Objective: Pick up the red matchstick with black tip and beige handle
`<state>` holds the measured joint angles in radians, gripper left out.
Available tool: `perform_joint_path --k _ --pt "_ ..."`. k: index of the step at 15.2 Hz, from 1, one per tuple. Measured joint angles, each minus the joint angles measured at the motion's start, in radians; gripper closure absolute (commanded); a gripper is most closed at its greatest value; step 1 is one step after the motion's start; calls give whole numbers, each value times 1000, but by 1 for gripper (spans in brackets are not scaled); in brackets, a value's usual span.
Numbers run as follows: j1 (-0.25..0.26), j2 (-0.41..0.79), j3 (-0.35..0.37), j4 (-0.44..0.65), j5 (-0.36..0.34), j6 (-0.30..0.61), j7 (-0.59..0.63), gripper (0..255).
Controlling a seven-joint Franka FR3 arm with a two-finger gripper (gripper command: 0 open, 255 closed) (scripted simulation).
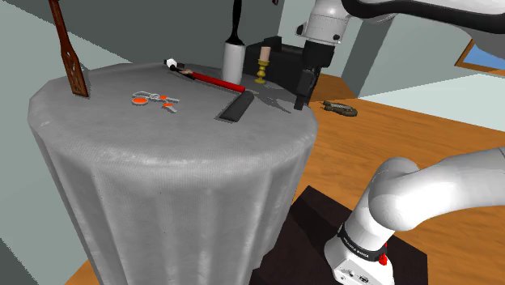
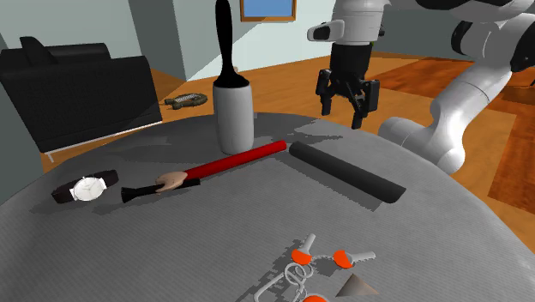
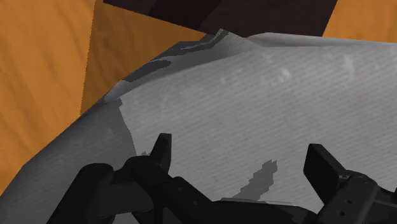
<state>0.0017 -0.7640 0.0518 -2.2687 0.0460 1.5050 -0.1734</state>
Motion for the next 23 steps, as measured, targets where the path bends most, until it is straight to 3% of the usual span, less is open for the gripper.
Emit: perform_joint_path --k 5,13,18,23 --pt "3 120 29 94 1 28 22 0" --pt "3 431 91 387 -33 45 73 0" --pt "11 642 130 626 -77 12 112 0" --pt "47 897 169 966 -148 -83 162 0"
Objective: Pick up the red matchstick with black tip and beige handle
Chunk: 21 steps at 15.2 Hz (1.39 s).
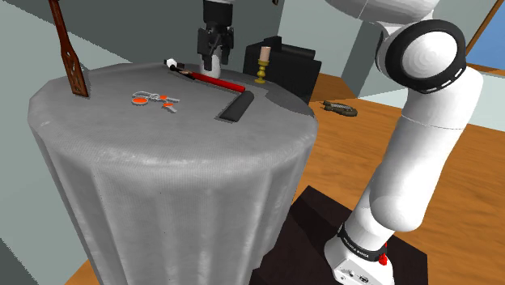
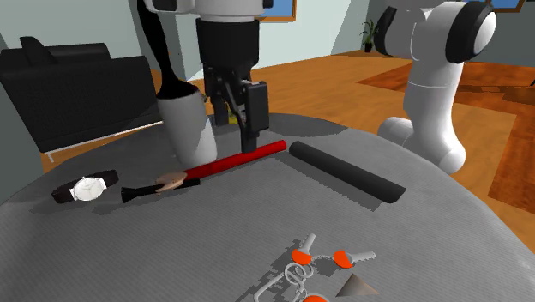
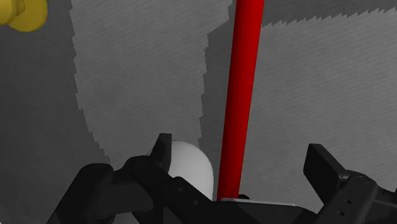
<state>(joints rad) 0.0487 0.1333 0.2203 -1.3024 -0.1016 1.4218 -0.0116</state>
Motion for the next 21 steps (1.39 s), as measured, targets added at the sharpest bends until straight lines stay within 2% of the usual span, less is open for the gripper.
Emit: perform_joint_path --k 2,4,11,12,21 --pt "20 111 5 155 -35 -49 5 0" --pt "31 154 7 209 -48 -63 10 0" --pt "20 115 6 62 -37 45 17 0" --pt "20 114 6 56 -37 50 17 255" --pt "19 113 6 52 -37 55 17 255"
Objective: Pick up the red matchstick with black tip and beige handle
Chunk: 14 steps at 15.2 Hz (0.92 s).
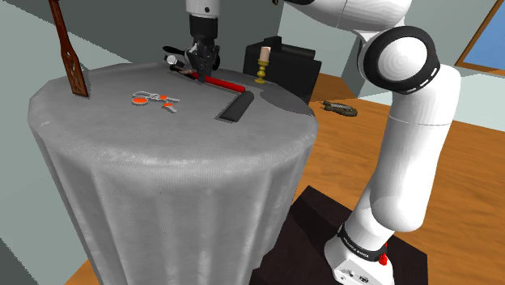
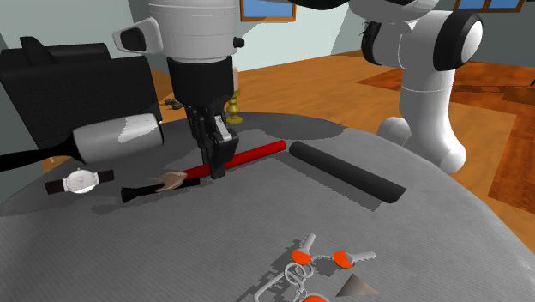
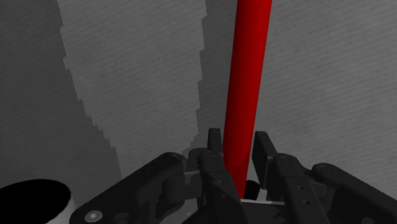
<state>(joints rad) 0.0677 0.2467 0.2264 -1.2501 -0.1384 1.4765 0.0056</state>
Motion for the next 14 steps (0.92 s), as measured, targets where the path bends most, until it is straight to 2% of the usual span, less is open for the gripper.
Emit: perform_joint_path --k 2,6,12,14 --pt "1 1 0 8 0 -7 0 255" --pt "8 28 1 94 -7 -66 -4 255" --pt "29 95 2 282 -27 -188 -8 255" --pt "45 143 2 389 -40 -247 -10 255"
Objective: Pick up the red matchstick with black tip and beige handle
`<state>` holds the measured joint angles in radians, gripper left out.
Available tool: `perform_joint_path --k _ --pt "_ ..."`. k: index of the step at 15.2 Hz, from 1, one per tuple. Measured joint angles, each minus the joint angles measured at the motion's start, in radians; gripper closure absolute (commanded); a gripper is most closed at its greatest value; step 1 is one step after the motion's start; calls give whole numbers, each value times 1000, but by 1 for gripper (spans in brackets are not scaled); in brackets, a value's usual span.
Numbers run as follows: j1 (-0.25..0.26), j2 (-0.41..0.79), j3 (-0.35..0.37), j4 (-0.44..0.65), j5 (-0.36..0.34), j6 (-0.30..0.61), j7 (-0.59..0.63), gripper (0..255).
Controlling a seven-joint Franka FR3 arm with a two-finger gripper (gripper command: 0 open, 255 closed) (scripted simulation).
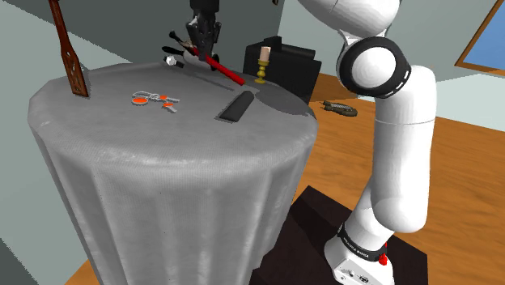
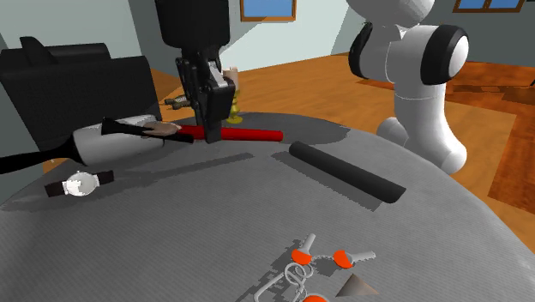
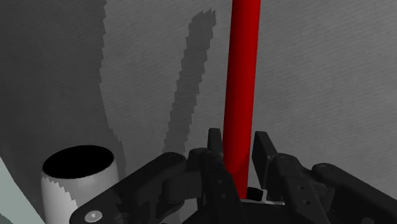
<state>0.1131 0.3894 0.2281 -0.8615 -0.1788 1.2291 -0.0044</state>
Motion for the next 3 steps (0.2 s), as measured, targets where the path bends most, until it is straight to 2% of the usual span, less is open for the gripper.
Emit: perform_joint_path --k 2,3 --pt "19 58 -3 126 -17 -67 -6 255" --pt "23 67 -4 148 -19 -82 -7 255"
